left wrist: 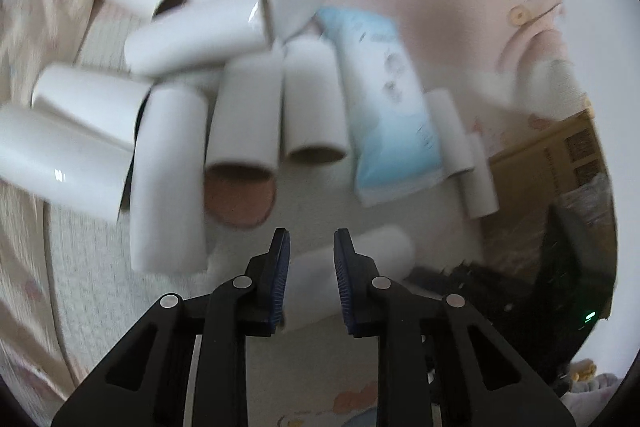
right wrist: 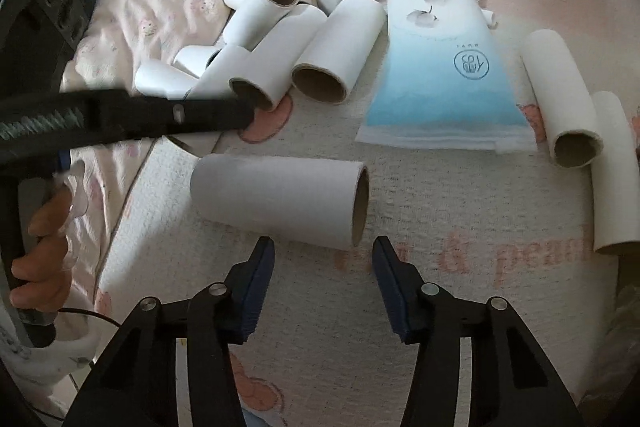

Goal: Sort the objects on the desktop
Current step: 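Lift the white tube with the left gripper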

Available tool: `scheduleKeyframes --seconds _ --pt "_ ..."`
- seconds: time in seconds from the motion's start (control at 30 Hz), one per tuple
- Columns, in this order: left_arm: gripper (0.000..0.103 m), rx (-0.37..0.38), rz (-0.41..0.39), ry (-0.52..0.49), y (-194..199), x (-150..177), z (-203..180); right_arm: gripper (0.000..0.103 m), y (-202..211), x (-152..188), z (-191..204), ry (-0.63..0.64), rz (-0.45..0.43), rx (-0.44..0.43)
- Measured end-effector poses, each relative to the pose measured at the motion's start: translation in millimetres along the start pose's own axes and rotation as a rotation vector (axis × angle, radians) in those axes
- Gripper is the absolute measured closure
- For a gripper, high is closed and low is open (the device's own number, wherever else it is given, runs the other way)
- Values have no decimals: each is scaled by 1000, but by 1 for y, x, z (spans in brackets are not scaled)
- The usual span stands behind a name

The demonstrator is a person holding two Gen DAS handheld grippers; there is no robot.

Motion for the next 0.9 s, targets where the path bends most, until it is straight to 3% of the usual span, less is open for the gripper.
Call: scheduleKeyframes --seconds 0.23,0.5,0.7,0.9 --pt "77 58 84 52 -1 16 -3 57 6 -15 -8 25 -14 37" --pt "72 111 126 87 -10 24 -11 57 15 -29 -7 32 -38 -7" --pt "72 202 145 134 -15 29 -22 57 24 -28 -15 8 -29 9" --pt "69 229 169 158 -25 26 -27 57 31 -17 -26 -39 -9 8"
Point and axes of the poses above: each gripper's, at about its wrist camera, not at the fingertips, and y roughly against the way its jaws point, z to its left, x to its underside, the point moved 10 cm from there along -y, roughly the way its jaws point, and after that the axes turned 5 degrees about y, right-handed, at the moved point
